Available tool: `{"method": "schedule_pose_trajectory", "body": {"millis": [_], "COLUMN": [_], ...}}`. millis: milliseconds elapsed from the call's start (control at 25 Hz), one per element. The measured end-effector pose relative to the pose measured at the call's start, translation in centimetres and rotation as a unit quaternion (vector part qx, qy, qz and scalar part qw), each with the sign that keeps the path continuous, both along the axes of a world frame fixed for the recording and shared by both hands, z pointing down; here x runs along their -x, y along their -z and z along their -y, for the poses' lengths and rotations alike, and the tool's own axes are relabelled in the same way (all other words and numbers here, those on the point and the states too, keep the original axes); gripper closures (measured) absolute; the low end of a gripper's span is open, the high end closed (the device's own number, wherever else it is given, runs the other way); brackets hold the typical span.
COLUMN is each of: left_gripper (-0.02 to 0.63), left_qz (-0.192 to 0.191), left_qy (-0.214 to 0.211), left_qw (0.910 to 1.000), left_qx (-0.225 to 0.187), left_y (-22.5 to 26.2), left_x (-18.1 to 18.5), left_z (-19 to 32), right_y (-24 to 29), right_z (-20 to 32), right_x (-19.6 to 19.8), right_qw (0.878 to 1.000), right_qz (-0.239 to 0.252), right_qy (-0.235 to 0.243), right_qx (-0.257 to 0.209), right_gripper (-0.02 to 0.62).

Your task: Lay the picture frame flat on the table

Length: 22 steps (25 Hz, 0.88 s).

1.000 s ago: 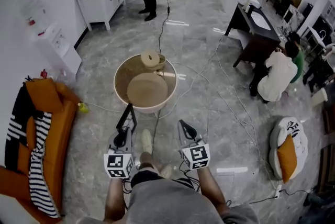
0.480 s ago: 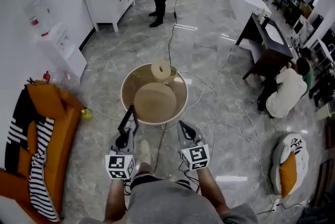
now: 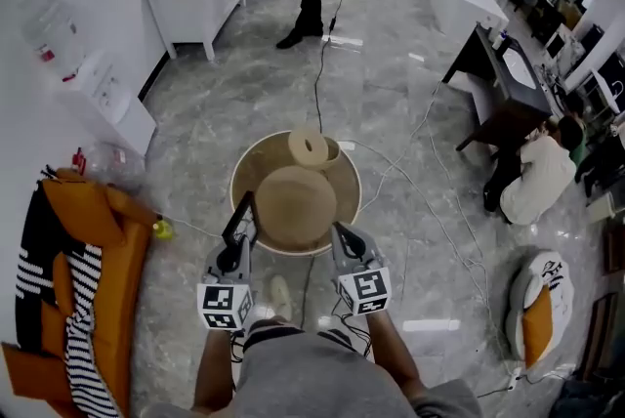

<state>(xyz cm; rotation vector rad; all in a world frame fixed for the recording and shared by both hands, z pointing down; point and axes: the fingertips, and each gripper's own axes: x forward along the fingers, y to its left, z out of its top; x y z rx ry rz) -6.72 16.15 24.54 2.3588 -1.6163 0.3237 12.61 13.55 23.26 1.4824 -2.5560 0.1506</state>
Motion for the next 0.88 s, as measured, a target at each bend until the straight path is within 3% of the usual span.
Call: {"method": "schedule_pose_trajectory", "body": {"millis": [400, 880], "left_gripper": [0.578, 0.578], "left_qz": [-0.011, -0.006], "left_qy": [-0.016, -0.014], "left_qw": [0.9997, 0.9986], "left_qx": [0.013, 0.050], "left_y": [-1.9, -8.8], "left_x": [5.6, 5.5], "left_z": [9.5, 16.3], "right_y": [-1.7, -8.7], "right_z": [9.4, 16.7], "right_x": [5.1, 6.8], "right_qw": [1.000, 0.998], "right_qz": [0.003, -0.015], "right_qy": [-0.025, 0.002], "right_qx": [0.016, 0.059], "right_gripper": [0.595, 0.595]}}
